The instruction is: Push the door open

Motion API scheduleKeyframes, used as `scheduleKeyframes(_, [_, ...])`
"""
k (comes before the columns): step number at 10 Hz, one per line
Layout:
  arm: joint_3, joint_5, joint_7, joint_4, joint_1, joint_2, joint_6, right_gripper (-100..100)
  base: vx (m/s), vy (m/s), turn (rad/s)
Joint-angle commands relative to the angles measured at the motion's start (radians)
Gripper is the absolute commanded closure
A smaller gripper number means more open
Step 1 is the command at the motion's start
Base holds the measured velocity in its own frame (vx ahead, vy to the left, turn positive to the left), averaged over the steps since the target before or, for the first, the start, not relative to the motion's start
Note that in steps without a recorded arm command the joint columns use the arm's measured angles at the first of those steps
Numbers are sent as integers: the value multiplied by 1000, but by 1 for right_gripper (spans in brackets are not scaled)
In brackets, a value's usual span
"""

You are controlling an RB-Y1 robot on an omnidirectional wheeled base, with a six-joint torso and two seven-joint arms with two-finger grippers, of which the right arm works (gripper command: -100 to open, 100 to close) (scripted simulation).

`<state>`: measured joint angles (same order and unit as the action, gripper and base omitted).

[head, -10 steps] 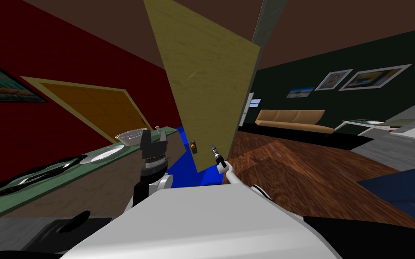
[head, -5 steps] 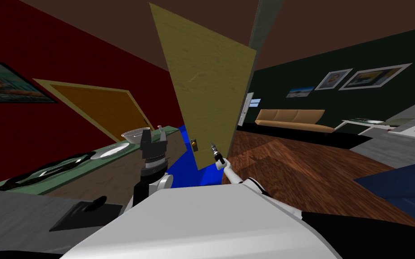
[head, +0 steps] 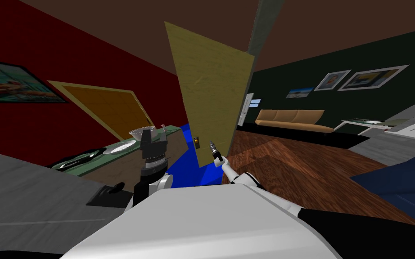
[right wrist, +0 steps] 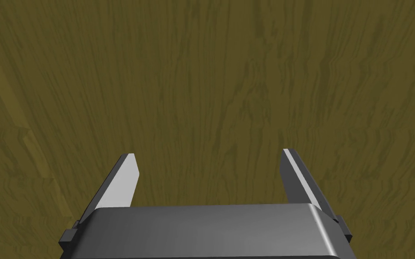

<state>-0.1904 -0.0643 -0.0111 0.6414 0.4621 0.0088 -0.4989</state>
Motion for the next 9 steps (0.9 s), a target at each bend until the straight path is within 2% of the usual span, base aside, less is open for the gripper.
scheduleKeyframes(1, [9,-13,4,-31,33,14,-3,-100,-133,131,27])
scheduleKeyframes(4, [18,-27,7,-72,72,30,-8,-100,-124,132,22])
scheduleKeyframes(9, [21,-31,8,-83,82,35,-10,-100,-43,77,-11])
